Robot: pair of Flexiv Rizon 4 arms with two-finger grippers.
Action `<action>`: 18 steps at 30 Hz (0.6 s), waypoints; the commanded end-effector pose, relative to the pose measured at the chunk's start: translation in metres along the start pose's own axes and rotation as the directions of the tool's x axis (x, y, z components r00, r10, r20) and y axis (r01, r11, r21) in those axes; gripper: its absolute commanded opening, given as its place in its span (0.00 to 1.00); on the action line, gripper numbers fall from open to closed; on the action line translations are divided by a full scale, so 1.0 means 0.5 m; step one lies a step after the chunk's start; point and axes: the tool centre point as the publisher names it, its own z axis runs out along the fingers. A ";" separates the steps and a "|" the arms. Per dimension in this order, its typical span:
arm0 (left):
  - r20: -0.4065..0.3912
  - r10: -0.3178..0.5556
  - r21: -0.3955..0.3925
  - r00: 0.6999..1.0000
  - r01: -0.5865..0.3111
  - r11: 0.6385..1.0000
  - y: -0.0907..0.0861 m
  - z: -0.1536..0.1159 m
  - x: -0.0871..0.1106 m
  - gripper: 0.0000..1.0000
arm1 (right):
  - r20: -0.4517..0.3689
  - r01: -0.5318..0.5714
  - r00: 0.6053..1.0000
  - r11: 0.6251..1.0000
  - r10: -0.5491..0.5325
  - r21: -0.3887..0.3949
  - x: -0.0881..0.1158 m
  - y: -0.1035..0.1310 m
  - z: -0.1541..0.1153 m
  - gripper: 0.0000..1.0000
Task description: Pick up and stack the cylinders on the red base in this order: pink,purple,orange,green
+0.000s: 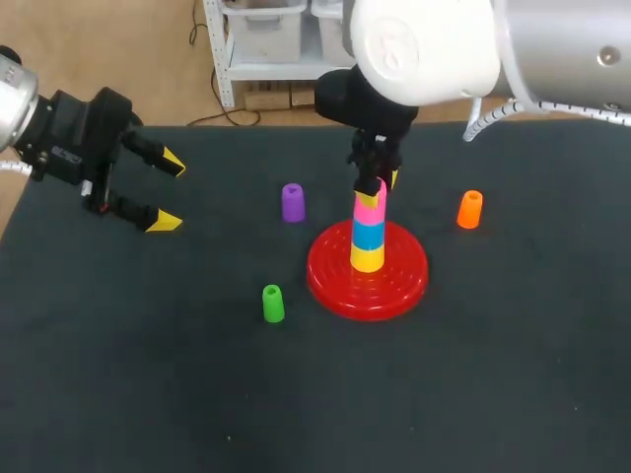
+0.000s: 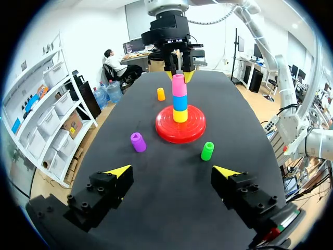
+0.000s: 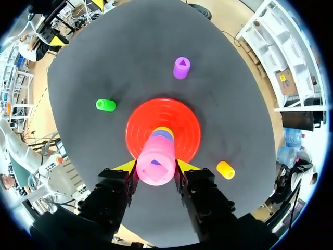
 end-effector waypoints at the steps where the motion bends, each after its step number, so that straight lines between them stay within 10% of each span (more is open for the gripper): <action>1: 0.004 0.002 -0.002 1.000 -0.002 1.000 -0.001 0.001 0.003 1.00 | -0.014 0.000 1.000 1.000 0.000 0.001 -0.004 -0.002 0.009 0.00; 18: 0.004 0.002 -0.002 1.000 -0.002 1.000 -0.001 0.001 0.003 1.00 | -0.052 0.004 0.999 1.000 -0.004 -0.007 -0.009 -0.010 0.026 0.00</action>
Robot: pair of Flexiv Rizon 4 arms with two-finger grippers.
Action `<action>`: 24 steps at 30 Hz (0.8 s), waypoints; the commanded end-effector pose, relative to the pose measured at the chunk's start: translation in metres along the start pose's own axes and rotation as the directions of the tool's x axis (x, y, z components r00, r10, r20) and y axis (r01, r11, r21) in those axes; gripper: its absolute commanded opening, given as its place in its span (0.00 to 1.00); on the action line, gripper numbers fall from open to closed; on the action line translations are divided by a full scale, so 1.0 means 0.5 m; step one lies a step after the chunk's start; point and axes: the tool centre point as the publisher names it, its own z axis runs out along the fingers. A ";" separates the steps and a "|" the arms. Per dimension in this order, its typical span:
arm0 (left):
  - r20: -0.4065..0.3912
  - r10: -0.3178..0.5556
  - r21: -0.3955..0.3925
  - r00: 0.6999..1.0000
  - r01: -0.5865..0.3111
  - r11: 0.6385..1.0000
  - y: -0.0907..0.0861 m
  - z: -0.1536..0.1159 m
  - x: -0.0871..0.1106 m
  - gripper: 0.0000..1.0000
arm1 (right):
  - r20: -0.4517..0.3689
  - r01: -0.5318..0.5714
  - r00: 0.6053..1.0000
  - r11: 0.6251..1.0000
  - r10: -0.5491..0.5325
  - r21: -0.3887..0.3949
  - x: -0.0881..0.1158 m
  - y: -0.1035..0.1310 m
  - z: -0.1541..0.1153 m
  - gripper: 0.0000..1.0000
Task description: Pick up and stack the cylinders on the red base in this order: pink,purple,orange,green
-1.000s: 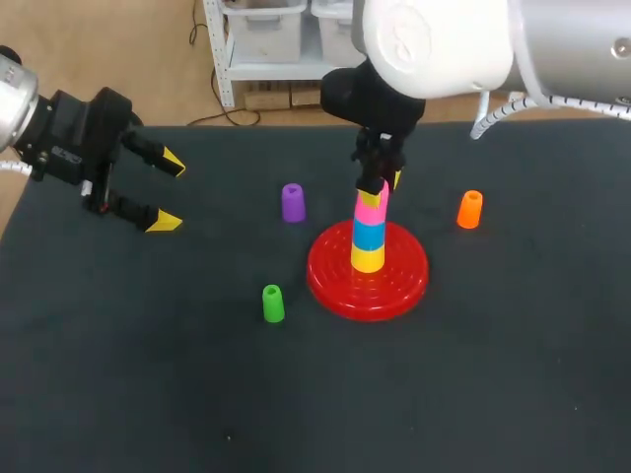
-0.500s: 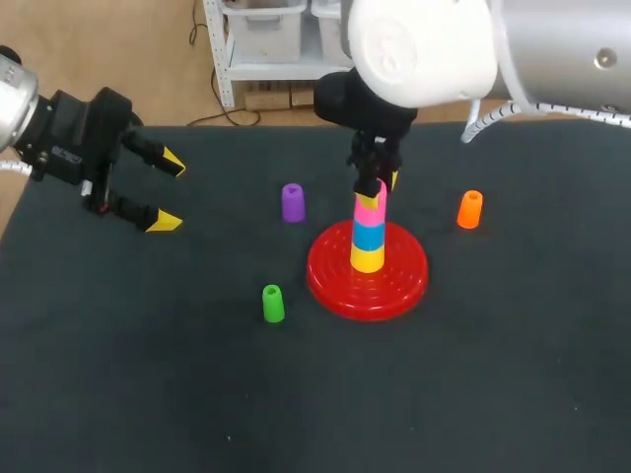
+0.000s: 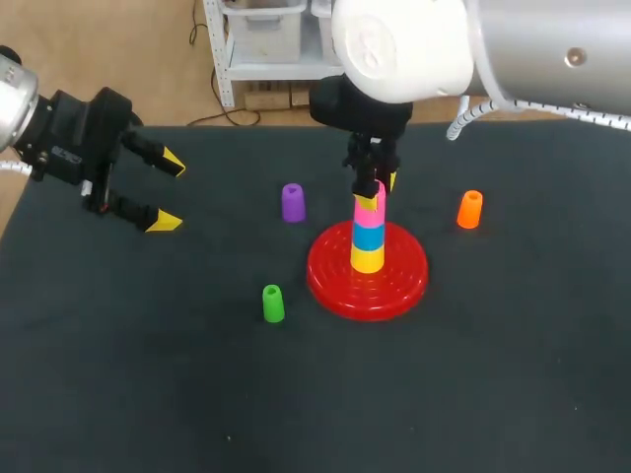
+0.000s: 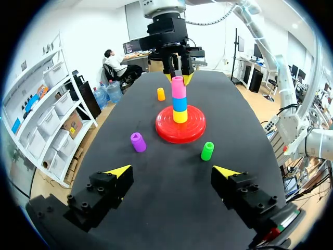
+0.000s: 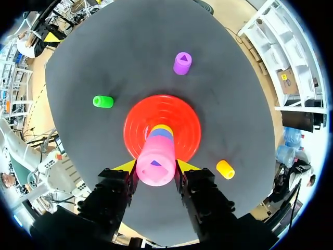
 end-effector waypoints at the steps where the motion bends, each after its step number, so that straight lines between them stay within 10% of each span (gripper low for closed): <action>1: 0.004 0.002 -0.002 1.000 -0.002 1.000 -0.001 0.001 0.002 1.00 | -0.003 -0.002 1.000 1.000 0.002 -0.007 -0.006 -0.005 0.015 0.00; 7: 0.004 0.002 -0.002 1.000 -0.002 1.000 -0.001 0.001 0.002 1.00 | 0.037 -0.023 0.999 1.000 0.023 -0.014 -0.001 -0.006 0.011 0.00; 8: 0.004 0.002 -0.002 1.000 -0.002 1.000 -0.001 0.001 0.002 1.00 | 0.050 -0.034 0.998 0.999 0.035 -0.012 0.000 -0.006 0.008 0.73; 9: 0.004 0.002 -0.002 1.000 -0.002 1.000 -0.001 0.001 0.002 1.00 | 0.064 -0.036 0.997 0.999 0.037 -0.011 0.002 -0.006 0.005 1.00; 24: 0.004 0.002 -0.002 1.000 -0.002 1.000 -0.001 0.001 0.002 1.00 | 0.246 -0.185 0.954 0.982 0.170 0.039 0.079 -0.056 -0.070 1.00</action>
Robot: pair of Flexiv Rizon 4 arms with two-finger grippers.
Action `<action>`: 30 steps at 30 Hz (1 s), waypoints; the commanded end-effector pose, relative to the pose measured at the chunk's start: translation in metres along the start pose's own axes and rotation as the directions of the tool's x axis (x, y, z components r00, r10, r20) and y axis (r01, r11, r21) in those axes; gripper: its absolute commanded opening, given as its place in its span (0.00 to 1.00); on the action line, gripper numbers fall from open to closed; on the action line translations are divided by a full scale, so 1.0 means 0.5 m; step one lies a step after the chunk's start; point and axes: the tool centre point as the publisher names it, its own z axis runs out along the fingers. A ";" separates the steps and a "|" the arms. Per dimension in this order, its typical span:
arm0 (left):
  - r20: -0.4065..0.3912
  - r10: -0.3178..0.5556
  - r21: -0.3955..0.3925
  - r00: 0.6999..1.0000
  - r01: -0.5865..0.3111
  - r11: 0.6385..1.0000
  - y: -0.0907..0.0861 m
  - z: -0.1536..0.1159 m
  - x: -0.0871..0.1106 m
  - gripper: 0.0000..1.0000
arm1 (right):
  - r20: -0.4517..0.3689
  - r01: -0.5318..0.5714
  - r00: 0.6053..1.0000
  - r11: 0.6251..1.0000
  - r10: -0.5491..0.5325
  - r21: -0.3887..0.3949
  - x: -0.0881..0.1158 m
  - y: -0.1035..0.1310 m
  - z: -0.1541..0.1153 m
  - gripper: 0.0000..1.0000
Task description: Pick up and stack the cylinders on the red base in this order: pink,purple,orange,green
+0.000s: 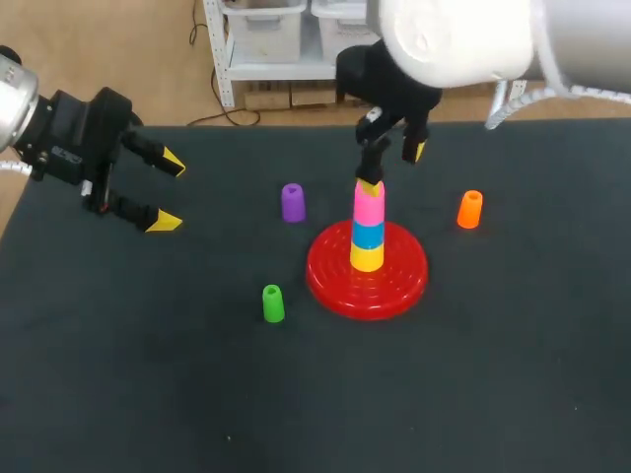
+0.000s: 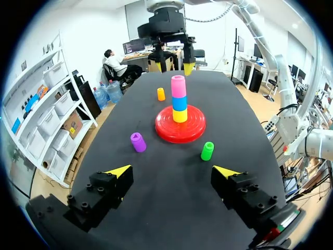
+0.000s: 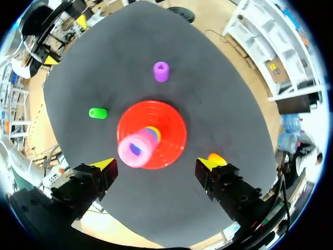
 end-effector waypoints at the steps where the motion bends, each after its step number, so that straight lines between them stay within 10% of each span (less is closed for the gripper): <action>1: 0.003 0.002 -0.002 1.000 -0.002 1.000 -0.001 0.001 0.003 1.00 | 0.146 -0.058 0.988 0.998 0.053 0.034 0.053 -0.027 -0.019 1.00; 10: 0.003 0.002 -0.002 1.000 -0.002 1.000 -0.001 0.001 0.003 1.00 | 0.182 -0.150 0.974 0.987 0.137 0.062 0.066 -0.098 -0.029 1.00; 30: 0.003 0.002 -0.002 1.000 -0.002 1.000 -0.001 0.001 0.003 1.00 | 0.085 0.181 0.978 0.976 -0.192 0.119 -0.189 -0.085 -0.039 1.00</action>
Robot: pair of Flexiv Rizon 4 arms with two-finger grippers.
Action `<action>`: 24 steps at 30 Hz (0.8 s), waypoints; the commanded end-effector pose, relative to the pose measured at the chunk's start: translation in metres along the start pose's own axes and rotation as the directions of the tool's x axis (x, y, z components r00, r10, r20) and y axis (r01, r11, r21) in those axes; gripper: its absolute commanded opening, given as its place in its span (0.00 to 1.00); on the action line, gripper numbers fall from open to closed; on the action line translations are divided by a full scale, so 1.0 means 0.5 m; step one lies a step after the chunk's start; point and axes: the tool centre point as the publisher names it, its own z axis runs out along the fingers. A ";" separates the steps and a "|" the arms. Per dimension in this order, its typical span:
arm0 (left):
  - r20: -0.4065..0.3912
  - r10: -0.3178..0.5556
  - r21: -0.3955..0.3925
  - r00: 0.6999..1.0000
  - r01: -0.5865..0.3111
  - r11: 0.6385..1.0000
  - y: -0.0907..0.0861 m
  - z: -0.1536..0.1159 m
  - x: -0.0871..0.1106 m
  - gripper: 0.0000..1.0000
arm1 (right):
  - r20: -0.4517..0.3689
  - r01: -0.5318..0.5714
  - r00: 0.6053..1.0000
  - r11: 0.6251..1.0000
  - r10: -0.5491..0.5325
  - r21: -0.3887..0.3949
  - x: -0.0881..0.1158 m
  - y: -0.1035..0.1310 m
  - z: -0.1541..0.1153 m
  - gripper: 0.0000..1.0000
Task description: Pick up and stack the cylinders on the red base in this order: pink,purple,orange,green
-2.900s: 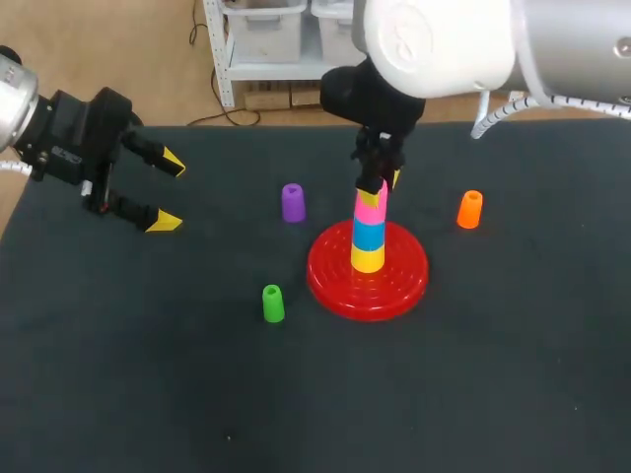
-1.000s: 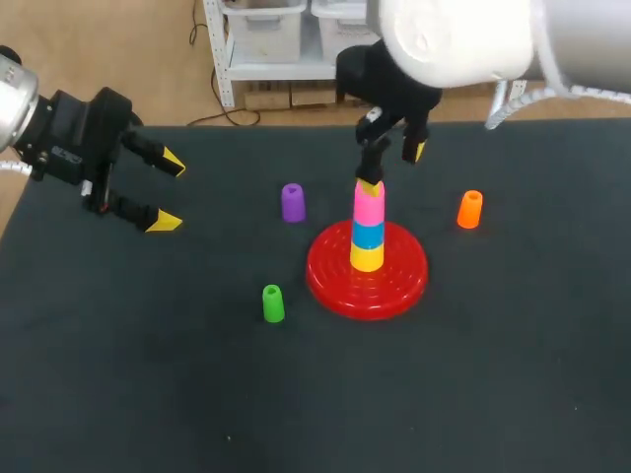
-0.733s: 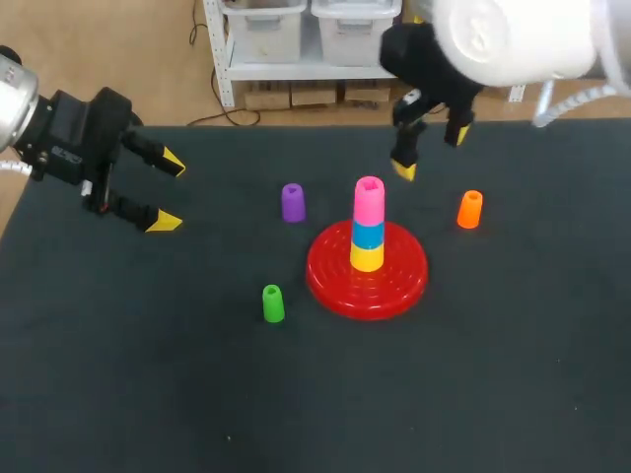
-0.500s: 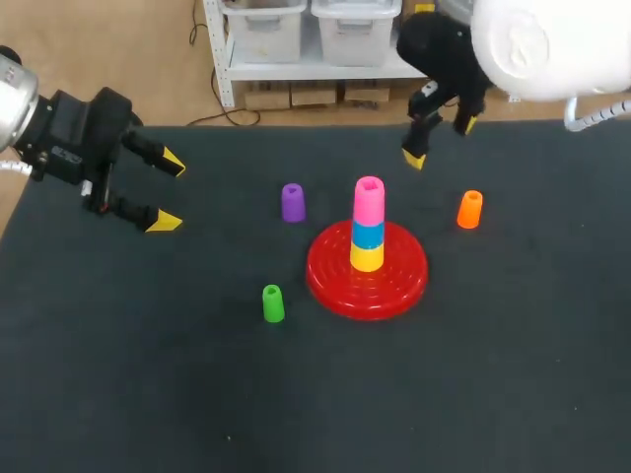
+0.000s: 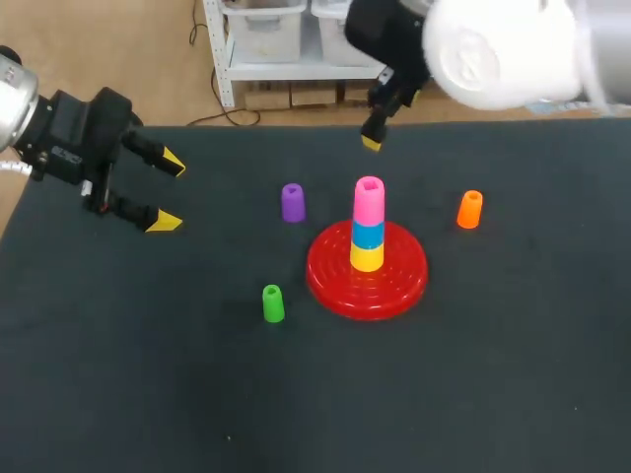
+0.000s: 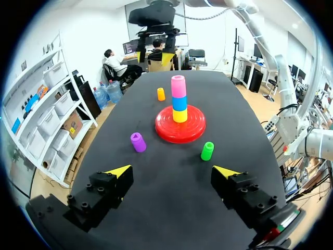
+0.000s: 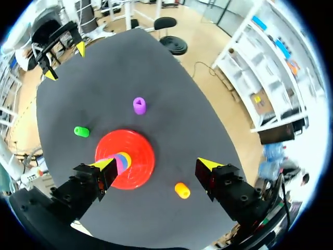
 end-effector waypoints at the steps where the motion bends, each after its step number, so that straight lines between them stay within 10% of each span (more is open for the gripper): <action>1: 0.004 0.002 -0.002 1.000 -0.002 1.000 -0.001 0.001 0.003 1.00 | -0.117 0.038 0.992 0.998 -0.043 -0.040 -0.092 -0.013 0.038 1.00; 24: 0.004 0.002 -0.002 1.000 -0.002 1.000 -0.001 0.001 0.003 1.00 | -0.205 0.153 0.964 0.983 -0.171 -0.098 -0.150 0.081 0.167 1.00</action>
